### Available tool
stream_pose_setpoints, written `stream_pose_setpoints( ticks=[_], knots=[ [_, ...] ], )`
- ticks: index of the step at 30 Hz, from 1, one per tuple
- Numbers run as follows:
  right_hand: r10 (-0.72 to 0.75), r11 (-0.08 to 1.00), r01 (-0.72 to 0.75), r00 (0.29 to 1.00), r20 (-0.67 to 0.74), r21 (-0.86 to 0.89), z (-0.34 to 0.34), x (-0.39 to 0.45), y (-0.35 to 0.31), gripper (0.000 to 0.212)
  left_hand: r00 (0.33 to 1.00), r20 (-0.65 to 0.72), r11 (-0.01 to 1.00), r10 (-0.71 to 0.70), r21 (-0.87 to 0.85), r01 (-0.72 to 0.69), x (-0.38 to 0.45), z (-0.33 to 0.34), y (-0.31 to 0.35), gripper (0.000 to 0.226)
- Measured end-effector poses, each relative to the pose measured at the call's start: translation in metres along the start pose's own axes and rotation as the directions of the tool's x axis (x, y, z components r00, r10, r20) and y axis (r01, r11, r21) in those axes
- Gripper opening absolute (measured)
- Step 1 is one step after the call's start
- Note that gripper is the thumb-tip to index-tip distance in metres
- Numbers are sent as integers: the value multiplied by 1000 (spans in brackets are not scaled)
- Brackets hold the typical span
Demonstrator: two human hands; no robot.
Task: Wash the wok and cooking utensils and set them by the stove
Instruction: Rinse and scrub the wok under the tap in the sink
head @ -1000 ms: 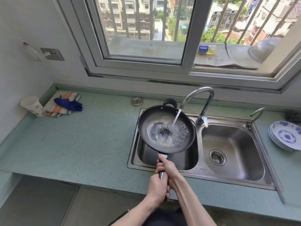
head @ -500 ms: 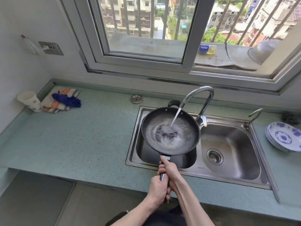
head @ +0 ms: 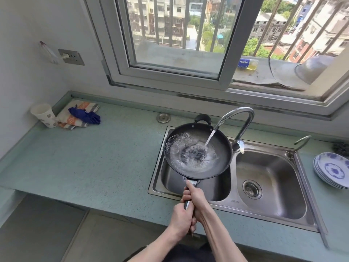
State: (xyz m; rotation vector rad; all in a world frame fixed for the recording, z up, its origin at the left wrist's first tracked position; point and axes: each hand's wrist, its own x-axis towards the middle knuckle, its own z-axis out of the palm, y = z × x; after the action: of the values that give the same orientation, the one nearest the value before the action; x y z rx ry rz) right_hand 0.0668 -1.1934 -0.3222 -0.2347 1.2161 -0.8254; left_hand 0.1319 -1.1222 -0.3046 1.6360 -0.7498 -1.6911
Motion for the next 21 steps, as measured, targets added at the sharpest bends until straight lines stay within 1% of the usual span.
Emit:
stream_pose_setpoints(
  ticks=[7,13,21],
  knots=[
    [-2,998,2,1000,3,57,-7,5,-2,35,999,28,998,30,54,-32,2,1,4,33],
    [59,993,-59,998,2,101,-4,3,5,30,1000,-4,994,22,103,-21,0,-2,-2,37],
    [112,988,-107,993,-36,108,-2,9,9,29,1000,-16,998,-17,64,18,-3,-4,0,35]
  ],
)
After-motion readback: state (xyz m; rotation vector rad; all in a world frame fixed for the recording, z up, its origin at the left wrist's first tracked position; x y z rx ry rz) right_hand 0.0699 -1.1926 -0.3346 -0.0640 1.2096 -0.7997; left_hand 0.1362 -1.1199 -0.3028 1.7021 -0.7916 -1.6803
